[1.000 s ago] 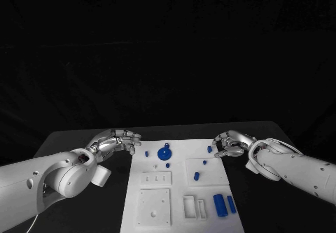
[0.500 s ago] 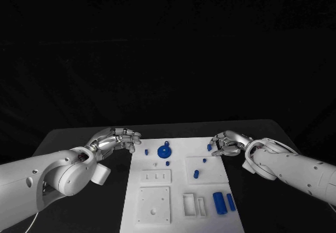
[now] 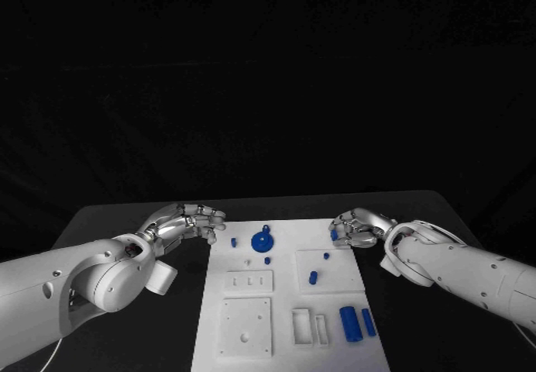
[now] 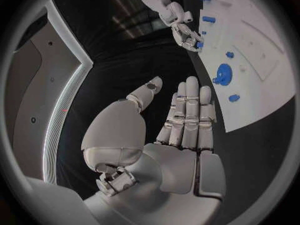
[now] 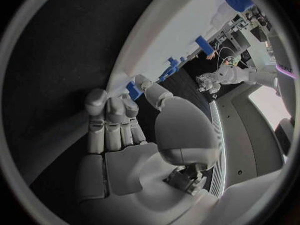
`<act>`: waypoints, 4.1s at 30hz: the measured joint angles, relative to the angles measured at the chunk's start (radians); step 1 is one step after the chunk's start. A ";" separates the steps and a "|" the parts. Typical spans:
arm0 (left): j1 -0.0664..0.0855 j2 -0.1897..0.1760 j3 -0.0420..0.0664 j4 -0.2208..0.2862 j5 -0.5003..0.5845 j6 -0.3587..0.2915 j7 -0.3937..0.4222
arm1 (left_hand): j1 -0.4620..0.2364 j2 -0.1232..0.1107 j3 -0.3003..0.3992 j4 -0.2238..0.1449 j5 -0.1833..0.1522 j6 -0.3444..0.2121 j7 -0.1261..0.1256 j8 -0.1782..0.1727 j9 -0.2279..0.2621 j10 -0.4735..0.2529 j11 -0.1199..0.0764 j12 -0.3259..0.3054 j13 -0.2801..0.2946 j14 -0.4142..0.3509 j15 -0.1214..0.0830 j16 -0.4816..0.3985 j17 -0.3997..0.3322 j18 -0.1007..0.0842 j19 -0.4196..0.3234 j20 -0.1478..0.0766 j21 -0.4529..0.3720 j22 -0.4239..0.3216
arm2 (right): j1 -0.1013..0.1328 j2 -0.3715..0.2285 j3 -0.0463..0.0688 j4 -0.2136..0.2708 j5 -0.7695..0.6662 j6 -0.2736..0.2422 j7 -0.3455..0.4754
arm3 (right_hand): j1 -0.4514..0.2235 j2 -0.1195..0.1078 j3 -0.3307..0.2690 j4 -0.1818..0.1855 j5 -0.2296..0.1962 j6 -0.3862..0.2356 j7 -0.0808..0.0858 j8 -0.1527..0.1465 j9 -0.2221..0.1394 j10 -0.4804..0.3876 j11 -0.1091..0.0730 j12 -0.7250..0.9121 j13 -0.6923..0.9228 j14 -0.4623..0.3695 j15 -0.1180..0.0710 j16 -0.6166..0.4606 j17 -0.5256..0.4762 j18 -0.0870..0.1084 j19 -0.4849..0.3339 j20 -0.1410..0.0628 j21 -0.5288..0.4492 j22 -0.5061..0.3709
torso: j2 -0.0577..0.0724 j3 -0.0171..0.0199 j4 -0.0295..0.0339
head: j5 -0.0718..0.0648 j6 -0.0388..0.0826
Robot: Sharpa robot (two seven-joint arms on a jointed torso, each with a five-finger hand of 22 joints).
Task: Assemble the parts on the task board
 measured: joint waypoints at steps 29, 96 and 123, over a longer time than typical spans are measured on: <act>0.000 0.000 0.000 -0.002 0.000 0.001 -0.002 | 0.000 0.000 0.000 0.000 0.000 -0.004 -0.003 0.000 0.000 -0.003 -0.003 0.000 0.000 0.000 0.000 0.000 -0.001 0.008 0.000 0.000 0.000 -0.001 | 0.000 0.002 0.000 0.000 0.003 0.006 0.005 | -0.024 0.024 0.092 -0.005 -0.038 0.023 -0.022 0.067 0.034 0.008 -0.008 0.009 -0.004 0.003 -0.020 0.000 0.009 0.005 0.002 0.002 0.004 0.000 | 0.000 0.0010 -0.0012 | 0.001 -0.005; 0.067 0.170 0.002 -0.078 -0.154 0.004 -0.412 | -0.299 -0.025 -0.154 0.167 -0.047 0.162 -0.074 -0.012 -0.015 0.260 -0.123 0.175 0.119 0.136 -0.101 0.163 0.073 0.032 0.118 -0.050 0.078 -0.004 | 0.109 0.076 0.000 0.330 -0.308 -0.050 -0.361 | -0.031 0.042 0.120 -0.013 -0.042 0.077 -0.076 0.120 0.112 0.054 -0.054 0.045 0.023 0.016 -0.054 0.000 0.021 0.032 0.021 -0.017 0.020 0.000 | -0.043 0.0050 -0.0119 | 0.032 0.000; 0.067 0.265 -0.002 -0.131 -0.265 -0.049 -0.580 | -0.259 -0.022 -0.162 0.161 -0.047 0.175 -0.060 -0.043 -0.033 0.178 -0.102 0.155 0.139 0.102 -0.091 0.163 0.062 0.032 0.103 -0.043 0.076 -0.004 | 0.103 0.160 0.000 0.394 -0.376 -0.051 -0.443 | -0.037 0.031 0.137 -0.012 -0.042 0.111 -0.101 0.120 0.108 0.058 -0.057 0.047 0.023 0.017 -0.056 0.000 0.021 0.046 0.026 -0.018 0.019 0.000 | -0.060 0.0033 -0.0048 | 0.052 -0.007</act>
